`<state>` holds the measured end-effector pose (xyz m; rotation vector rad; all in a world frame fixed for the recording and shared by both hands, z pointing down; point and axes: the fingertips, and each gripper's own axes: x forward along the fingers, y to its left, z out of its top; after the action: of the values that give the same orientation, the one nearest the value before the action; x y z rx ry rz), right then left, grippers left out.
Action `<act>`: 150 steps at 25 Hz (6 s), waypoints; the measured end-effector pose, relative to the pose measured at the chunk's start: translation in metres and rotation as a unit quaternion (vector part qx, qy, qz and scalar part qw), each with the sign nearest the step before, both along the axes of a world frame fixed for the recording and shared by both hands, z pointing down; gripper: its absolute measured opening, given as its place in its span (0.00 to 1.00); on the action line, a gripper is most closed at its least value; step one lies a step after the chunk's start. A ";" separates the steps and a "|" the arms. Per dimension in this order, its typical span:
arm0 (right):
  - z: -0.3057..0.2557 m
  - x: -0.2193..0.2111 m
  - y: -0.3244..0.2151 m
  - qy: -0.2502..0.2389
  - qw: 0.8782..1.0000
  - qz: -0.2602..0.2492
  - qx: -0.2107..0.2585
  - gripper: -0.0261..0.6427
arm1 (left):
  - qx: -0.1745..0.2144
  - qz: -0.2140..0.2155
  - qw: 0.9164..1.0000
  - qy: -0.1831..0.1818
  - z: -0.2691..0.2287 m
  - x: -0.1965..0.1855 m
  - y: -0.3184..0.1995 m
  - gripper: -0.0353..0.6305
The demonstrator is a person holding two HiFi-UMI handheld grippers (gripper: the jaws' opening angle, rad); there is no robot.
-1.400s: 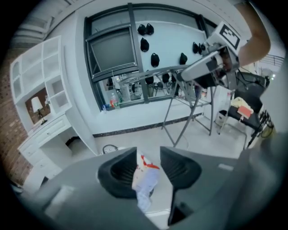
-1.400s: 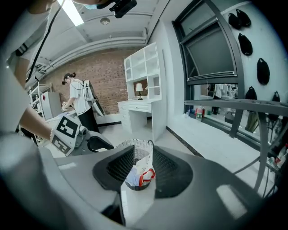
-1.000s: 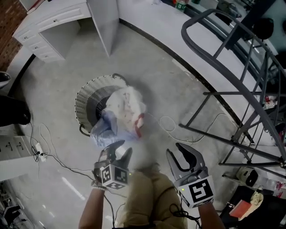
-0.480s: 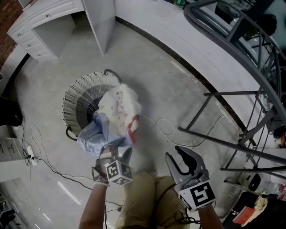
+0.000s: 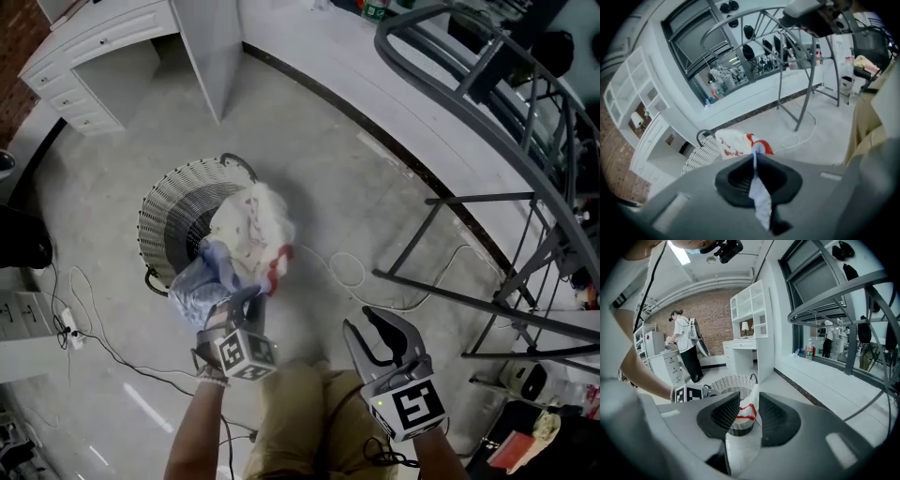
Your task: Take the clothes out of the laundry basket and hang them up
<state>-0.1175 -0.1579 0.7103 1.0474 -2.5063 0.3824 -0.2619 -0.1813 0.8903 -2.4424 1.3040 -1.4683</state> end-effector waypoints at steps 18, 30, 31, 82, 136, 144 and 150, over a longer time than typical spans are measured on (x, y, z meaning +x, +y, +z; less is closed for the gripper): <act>-0.153 0.003 0.012 -0.010 1.000 0.014 -0.015 0.21 | 0.084 -0.045 0.995 -0.006 -0.260 -0.035 -0.045 0.06; -0.236 -0.034 0.030 -0.014 1.000 0.013 0.021 0.21 | 0.132 0.014 0.991 0.014 -0.407 -0.019 -0.035 0.06; -0.238 -0.036 0.033 -0.014 1.000 0.014 0.021 0.21 | 0.136 0.022 0.990 0.015 -0.418 -0.015 -0.032 0.06; -0.266 0.152 0.107 0.108 0.945 0.305 0.035 0.05 | 0.220 0.219 0.937 0.160 -0.601 0.096 0.012 0.06; -0.413 0.800 0.364 0.219 0.766 0.588 0.138 0.05 | 0.173 0.462 0.845 0.208 -0.595 0.783 0.151 0.06; -0.425 0.854 0.319 0.236 0.758 0.591 0.139 0.05 | 0.180 0.475 0.836 0.208 -0.601 0.840 0.107 0.06; -0.413 0.895 0.290 0.235 0.768 0.582 0.123 0.05 | 0.169 0.465 0.846 0.200 -0.591 0.876 0.081 0.06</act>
<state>0.7773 0.1320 0.2976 2.3724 -1.2075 0.0597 0.6136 -0.1003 0.2997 -2.5478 0.1873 -0.4536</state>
